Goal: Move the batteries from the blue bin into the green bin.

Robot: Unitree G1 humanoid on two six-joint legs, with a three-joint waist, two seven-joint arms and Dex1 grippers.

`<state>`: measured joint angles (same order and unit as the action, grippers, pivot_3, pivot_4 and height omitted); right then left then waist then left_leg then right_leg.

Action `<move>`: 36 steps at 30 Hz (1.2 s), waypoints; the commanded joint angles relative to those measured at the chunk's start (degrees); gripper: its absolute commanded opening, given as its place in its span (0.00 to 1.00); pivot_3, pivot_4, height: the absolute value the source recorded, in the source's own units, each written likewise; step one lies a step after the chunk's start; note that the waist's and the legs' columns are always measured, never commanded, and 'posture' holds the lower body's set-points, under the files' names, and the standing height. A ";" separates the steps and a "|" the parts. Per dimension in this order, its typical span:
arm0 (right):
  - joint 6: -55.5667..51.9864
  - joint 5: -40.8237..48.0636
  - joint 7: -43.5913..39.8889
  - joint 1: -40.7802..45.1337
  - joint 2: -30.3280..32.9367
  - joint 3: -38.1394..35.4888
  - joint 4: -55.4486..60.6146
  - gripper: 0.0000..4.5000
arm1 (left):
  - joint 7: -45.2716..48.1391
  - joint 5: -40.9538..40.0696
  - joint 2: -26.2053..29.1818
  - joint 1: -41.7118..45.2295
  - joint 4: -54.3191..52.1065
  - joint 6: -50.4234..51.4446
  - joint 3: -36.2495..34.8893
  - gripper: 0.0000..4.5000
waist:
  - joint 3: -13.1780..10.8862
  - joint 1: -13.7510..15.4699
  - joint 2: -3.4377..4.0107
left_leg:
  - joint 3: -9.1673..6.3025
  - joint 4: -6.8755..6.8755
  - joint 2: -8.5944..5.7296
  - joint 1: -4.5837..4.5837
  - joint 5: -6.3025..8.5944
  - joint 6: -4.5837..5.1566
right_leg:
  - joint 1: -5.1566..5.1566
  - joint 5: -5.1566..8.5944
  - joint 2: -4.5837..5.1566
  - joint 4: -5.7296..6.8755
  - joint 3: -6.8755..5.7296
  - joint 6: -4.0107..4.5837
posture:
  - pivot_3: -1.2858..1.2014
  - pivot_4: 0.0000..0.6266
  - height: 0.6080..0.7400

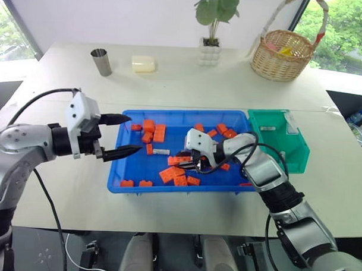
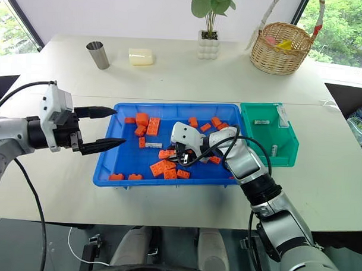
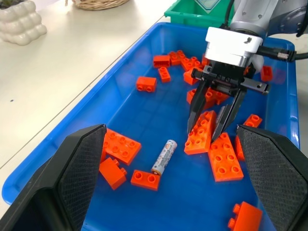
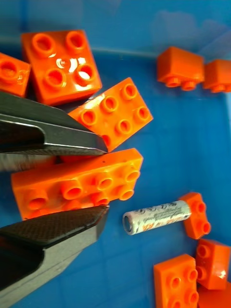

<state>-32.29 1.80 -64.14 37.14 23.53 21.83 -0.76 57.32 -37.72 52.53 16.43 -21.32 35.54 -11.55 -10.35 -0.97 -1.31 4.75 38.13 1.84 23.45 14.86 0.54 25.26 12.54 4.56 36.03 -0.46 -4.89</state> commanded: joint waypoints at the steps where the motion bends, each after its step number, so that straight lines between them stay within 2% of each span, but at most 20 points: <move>1: -6.63 5.51 -0.92 5.01 -0.23 -3.85 5.19 0.36 | 0.48 0.37 -0.10 1.28 0.08 -1.27 0.09 1.00 | 0.00 -0.06 0.00 | 0.00 0.00 0.00 0.01 0.00 0.00 | 0.02 0.00 0.00 0.00 0.00 0.00 | 0.52 0.24 0.97; 6: -14.51 10.90 -0.10 8.92 -2.40 -4.73 5.94 0.36 | 0.69 0.69 -0.13 1.06 0.28 -1.63 0.08 1.00 | 0.00 0.01 -0.01 | -0.03 0.00 0.02 0.01 0.00 0.00 | 0.02 0.00 -0.01 0.01 -0.01 0.00 | 0.52 0.24 0.97; 10: -12.76 9.62 1.67 10.18 -4.57 -1.63 1.98 0.36 | 0.63 0.69 -0.03 0.62 0.04 -1.82 -0.16 1.00 | 0.00 -0.02 0.00 | -0.02 -0.01 0.01 0.02 0.00 0.00 | 0.02 0.00 0.01 0.00 -0.01 0.00 | 0.52 0.24 0.97; 14: -6.51 4.43 4.61 10.81 -5.30 2.96 -4.53 0.58 | 0.49 0.51 0.19 0.34 -0.30 -1.68 -0.56 1.00 | 0.00 0.01 -0.01 | -0.01 -0.01 0.00 0.02 0.00 0.00 | 0.02 0.00 0.02 0.00 0.00 0.01 | 0.52 0.24 0.97; 15: -5.20 3.59 5.08 10.92 -5.36 3.65 -5.63 0.74 | 0.46 0.48 0.23 0.30 -0.34 -1.65 -0.62 1.00 | 0.00 0.00 0.00 | -0.01 -0.01 0.00 0.03 0.00 0.00 | 0.02 0.00 0.02 0.00 -0.01 0.01 | 0.52 0.24 0.97; 16: -4.29 2.60 5.93 11.20 -5.70 4.28 -7.37 0.81 | 0.44 0.41 0.33 0.15 -0.46 -1.59 -0.83 1.00 | 0.00 -0.03 -0.01 | -0.01 -0.01 0.00 0.04 0.00 0.00 | 0.03 0.00 0.02 -0.01 -0.01 0.01 | 0.52 0.24 0.97; 25: -2.73 -1.43 9.29 11.40 -8.64 5.95 -15.05 0.81 | 0.01 0.00 0.58 -1.07 -1.56 -0.99 -1.82 1.00 | 0.00 -0.21 -0.01 | -0.01 -0.01 0.01 0.05 0.00 0.00 | 0.05 0.00 0.00 0.01 0.00 0.00 | 0.52 0.24 0.97; 30: -3.88 -2.21 9.97 11.27 -10.42 6.51 -15.59 0.81 | -0.01 0.27 0.30 -0.81 -1.29 -1.15 -1.52 1.00 | 0.00 -0.19 -0.01 | -0.01 -0.01 0.02 0.04 0.00 0.00 | 0.05 0.00 0.00 0.01 0.00 0.00 | 0.52 0.24 0.97; 33: -4.77 -2.13 9.90 10.98 -10.94 6.32 -14.73 0.64 | -0.08 0.44 0.04 -0.39 -1.01 -1.34 -1.13 1.00 | 0.00 -0.19 -0.01 | -0.02 -0.01 0.02 0.04 0.00 0.00 | 0.04 0.00 0.00 0.01 -0.01 0.00 | 0.52 0.24 0.97; 36: -5.70 -2.09 9.24 10.14 -10.10 6.39 -12.20 0.31 | 0.12 0.42 -0.24 -0.01 -0.82 -1.58 -0.74 1.00 | 0.00 -0.16 -0.01 | -0.02 -0.01 0.01 0.04 0.00 0.00 | 0.04 0.00 0.00 0.01 -0.01 0.00 | 0.52 0.24 0.97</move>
<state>-37.35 -0.33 -54.45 47.54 13.02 27.87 -15.33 57.30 -36.90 52.25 15.56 -21.13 34.66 -11.66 -10.34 -1.13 -1.32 4.73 38.11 1.85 23.50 14.86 0.54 25.31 12.54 4.56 36.04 -0.47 -4.89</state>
